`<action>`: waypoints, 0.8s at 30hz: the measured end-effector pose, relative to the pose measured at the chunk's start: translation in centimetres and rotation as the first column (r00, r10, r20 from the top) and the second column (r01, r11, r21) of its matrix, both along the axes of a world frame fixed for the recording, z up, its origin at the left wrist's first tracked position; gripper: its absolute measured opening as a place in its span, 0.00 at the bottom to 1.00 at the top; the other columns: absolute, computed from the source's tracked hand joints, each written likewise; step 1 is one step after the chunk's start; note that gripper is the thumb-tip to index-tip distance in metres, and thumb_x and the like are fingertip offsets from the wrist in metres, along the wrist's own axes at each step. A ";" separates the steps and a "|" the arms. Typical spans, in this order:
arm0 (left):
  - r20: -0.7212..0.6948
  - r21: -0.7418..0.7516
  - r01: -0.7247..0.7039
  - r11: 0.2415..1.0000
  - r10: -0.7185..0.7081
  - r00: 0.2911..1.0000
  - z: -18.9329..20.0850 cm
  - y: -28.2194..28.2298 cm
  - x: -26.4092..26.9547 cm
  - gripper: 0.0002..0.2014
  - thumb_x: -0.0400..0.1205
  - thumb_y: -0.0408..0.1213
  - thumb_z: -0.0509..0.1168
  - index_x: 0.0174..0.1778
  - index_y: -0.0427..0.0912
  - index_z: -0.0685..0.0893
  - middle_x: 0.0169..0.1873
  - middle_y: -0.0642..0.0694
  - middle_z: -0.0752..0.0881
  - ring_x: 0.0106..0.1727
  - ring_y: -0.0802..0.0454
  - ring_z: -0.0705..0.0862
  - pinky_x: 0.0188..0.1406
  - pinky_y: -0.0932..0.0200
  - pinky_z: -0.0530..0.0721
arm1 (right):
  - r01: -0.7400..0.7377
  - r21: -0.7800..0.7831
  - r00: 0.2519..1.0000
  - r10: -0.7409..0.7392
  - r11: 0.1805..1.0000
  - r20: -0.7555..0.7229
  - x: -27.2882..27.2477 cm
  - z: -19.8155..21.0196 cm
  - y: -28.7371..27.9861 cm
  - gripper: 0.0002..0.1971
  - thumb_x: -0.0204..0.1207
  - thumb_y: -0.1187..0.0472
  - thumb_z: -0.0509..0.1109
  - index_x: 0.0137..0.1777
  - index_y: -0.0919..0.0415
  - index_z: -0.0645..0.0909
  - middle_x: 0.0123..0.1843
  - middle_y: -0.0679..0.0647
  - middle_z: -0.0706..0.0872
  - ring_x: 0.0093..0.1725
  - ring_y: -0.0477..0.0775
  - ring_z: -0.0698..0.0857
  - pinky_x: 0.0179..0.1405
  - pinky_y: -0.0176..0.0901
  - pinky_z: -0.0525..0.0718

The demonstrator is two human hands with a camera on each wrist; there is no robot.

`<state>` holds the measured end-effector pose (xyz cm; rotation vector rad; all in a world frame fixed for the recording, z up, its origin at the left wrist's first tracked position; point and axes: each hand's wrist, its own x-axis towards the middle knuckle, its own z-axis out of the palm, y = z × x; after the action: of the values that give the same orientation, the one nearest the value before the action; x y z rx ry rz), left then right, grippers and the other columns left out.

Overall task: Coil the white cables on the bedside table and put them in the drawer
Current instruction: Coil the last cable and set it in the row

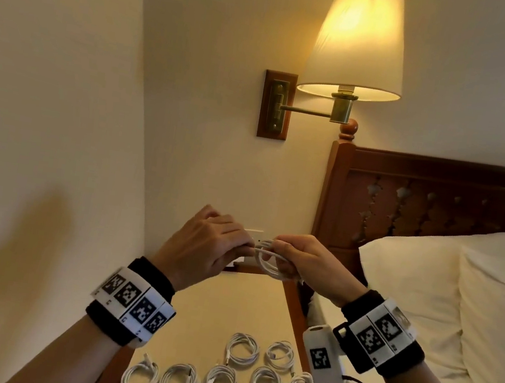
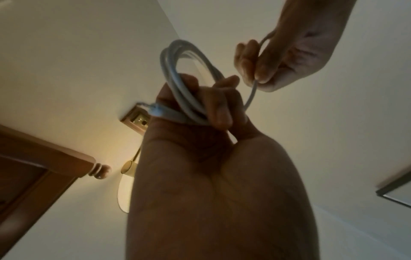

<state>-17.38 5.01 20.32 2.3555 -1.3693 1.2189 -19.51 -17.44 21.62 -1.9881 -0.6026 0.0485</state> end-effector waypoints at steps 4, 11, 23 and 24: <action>0.090 -0.096 -0.075 0.993 0.084 0.992 -1.3 -0.4 -0.1 0.13 0.88 0.48 0.51 0.49 0.49 0.78 0.38 0.52 0.85 0.44 0.54 0.79 0.53 0.48 0.69 | 0.004 0.279 0.970 0.064 0.960 -0.234 0.1 0.4 0.2 0.18 0.88 0.61 0.53 0.37 0.63 0.76 0.25 0.49 0.65 0.26 0.48 0.61 0.32 0.47 0.57; -0.099 -0.344 -0.055 0.937 0.022 0.995 -1.7 -1.2 0.5 0.14 0.87 0.43 0.57 0.51 0.39 0.86 0.53 0.45 0.81 0.56 0.48 0.79 0.54 0.57 0.75 | 0.054 0.529 0.871 0.219 0.847 -0.440 0.1 1.2 1.1 0.20 0.87 0.63 0.49 0.33 0.62 0.74 0.22 0.47 0.59 0.24 0.46 0.53 0.26 0.39 0.65; -0.575 -0.791 -0.447 0.418 -0.757 0.310 -1.9 -3.3 -0.6 0.11 0.84 0.35 0.63 0.51 0.33 0.88 0.41 0.35 0.91 0.40 0.43 0.90 0.44 0.48 0.90 | 0.179 0.549 0.867 0.132 0.816 -0.480 1.1 0.4 2.3 0.20 0.88 0.61 0.50 0.35 0.63 0.74 0.22 0.47 0.61 0.22 0.44 0.56 0.32 0.41 0.61; -0.548 -0.797 -0.457 0.394 -0.790 0.274 -1.9 -3.3 -0.5 0.11 0.84 0.35 0.63 0.51 0.32 0.88 0.41 0.34 0.91 0.40 0.43 0.90 0.43 0.50 0.90 | 0.184 0.537 0.867 0.122 0.823 -0.483 1.1 0.4 2.3 0.20 0.88 0.61 0.50 0.35 0.63 0.74 0.22 0.47 0.61 0.21 0.43 0.57 0.32 0.41 0.60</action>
<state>-17.91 1.75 18.39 1.2933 -0.2580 0.0293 -18.43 -15.12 22.05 -1.3129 -0.1981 0.3201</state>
